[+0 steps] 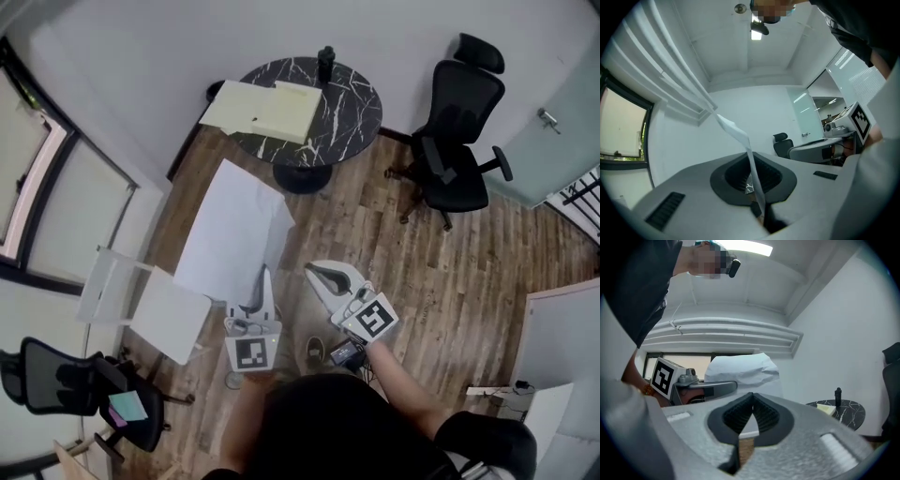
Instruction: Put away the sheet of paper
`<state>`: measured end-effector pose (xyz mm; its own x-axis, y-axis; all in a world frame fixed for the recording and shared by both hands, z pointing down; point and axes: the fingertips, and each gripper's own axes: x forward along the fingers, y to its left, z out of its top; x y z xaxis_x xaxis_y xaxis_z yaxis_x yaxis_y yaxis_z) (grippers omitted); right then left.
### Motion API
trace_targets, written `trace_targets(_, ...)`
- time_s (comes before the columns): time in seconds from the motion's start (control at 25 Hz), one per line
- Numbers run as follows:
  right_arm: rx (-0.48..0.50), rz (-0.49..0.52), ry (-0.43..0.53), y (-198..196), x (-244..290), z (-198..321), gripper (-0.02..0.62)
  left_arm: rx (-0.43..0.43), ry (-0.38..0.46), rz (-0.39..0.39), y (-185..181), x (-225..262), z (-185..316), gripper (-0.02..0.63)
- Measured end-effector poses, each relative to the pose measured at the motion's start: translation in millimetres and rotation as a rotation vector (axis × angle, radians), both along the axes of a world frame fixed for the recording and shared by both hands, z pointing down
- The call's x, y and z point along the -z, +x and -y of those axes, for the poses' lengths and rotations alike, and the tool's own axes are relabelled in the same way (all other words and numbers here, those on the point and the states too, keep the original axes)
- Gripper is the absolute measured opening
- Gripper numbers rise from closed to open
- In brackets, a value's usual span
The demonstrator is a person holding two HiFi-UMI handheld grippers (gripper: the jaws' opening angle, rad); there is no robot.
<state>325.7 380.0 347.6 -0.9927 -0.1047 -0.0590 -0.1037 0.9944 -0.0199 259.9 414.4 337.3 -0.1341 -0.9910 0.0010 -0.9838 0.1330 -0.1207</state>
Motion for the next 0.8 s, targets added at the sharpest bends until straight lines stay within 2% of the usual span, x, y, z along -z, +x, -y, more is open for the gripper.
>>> trace_targets(0.16, -0.026, -0.068, 0.004, -21.7, 7.8, 18.8, -0.002, -0.026, -0.04, -0.04, -28.9, -5.0, 25.8, 0.005)
trace_targets(0.28, -0.081, -0.06, 0.038, -48.9, 13.1, 47.5, -0.002, -0.03, -0.02, -0.051, -68.8, -0.6, 48.8, 0.005)
trace_targets(0.44, -0.142, -0.073, 0.056, -85.8, 24.1, 81.4, -0.002, -0.073, 0.039, -0.009, -110.7, 15.2, 74.1, 0.005)
trace_targets(0.6, -0.201, -0.089, 0.072, -108.3, 24.6, 100.9, -0.002, -0.089, 0.051, -0.068, -145.0, 8.7, 88.2, 0.005)
trace_targets(0.68, -0.231, -0.089, 0.069, -121.7, 24.6, 108.5, -0.002, -0.11, 0.052, -0.089, -157.9, 7.5, 96.1, 0.005)
trace_targets(0.8, -0.257, -0.105, 0.076, -137.7, 27.1, 113.6, -0.002, -0.167, 0.068, -0.071, -162.1, 10.6, 103.6, 0.005)
